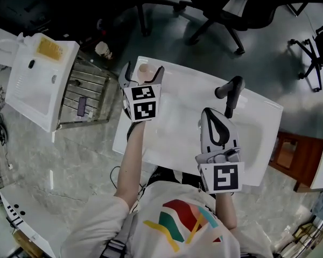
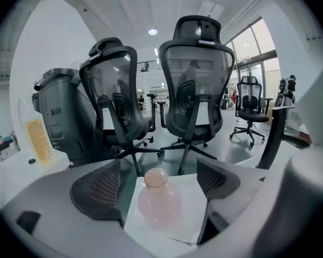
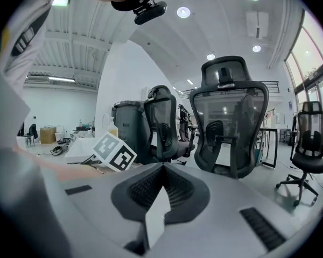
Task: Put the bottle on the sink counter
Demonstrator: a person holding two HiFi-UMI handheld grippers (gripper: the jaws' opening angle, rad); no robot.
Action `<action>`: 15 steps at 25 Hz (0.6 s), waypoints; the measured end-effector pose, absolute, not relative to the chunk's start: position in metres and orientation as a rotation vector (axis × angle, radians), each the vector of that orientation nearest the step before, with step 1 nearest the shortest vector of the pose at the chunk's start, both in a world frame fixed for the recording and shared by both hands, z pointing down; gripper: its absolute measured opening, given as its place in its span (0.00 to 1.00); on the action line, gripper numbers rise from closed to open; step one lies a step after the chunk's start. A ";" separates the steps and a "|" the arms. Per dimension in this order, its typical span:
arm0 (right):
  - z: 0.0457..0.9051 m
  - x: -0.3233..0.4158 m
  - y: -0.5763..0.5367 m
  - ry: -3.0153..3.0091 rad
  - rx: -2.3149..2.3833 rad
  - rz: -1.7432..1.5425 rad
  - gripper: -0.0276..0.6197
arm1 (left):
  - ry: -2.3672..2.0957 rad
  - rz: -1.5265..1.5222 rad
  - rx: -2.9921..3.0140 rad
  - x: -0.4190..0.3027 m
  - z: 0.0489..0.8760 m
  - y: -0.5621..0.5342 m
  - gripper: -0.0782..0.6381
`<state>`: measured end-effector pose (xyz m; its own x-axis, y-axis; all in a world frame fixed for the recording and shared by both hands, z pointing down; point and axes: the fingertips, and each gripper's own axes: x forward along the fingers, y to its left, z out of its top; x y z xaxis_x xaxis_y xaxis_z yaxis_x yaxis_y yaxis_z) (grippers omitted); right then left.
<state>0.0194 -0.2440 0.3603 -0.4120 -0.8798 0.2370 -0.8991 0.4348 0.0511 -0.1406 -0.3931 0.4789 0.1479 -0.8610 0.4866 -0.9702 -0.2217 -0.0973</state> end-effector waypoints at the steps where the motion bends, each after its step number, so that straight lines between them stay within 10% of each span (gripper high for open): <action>1: 0.356 0.020 -0.243 -2.460 1.558 0.113 0.06 | -1.793 0.643 2.197 -0.139 0.469 -0.390 0.70; 15: 0.286 0.050 -0.230 -2.547 1.640 -0.050 0.06 | -1.723 0.358 2.567 -0.057 0.304 -0.308 0.59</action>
